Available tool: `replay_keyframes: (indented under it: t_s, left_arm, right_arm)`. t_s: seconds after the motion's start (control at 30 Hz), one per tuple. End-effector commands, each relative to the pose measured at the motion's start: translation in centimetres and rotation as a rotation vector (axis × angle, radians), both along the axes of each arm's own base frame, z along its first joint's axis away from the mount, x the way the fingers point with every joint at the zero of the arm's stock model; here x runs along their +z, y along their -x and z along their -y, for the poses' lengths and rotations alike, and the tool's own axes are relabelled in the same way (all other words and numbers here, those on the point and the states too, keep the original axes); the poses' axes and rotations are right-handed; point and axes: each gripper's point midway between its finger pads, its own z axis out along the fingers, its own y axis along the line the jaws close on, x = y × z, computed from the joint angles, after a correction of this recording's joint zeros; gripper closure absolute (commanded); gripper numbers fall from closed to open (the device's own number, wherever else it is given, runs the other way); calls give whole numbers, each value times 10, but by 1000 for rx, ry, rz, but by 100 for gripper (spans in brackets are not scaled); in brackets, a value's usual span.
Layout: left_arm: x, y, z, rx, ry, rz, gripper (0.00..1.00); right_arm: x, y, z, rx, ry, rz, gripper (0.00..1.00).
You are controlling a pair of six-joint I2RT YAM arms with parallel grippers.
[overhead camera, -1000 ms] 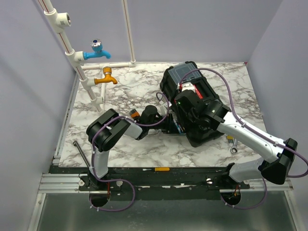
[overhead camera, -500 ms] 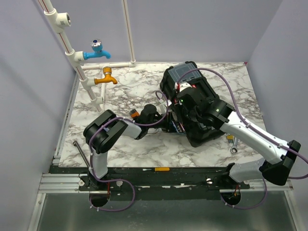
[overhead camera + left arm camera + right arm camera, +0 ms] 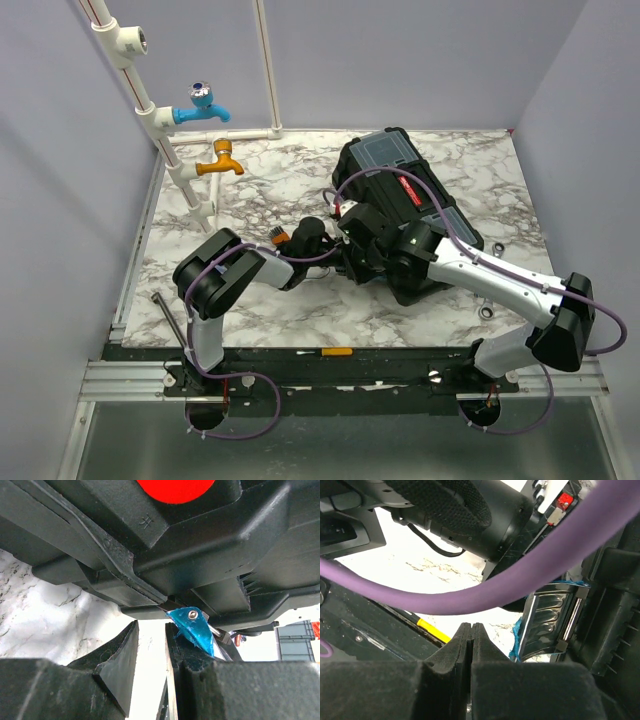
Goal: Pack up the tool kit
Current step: Close the toolbox at the center of the board.
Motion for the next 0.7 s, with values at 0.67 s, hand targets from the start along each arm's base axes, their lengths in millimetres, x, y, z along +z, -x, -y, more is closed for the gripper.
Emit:
replay_keyframes:
  t_s: [0.67]
  left_arm:
    - [5, 5, -3, 3, 12, 38, 70]
  right_arm:
    - [-3, -36, 65, -263, 267, 199, 99]
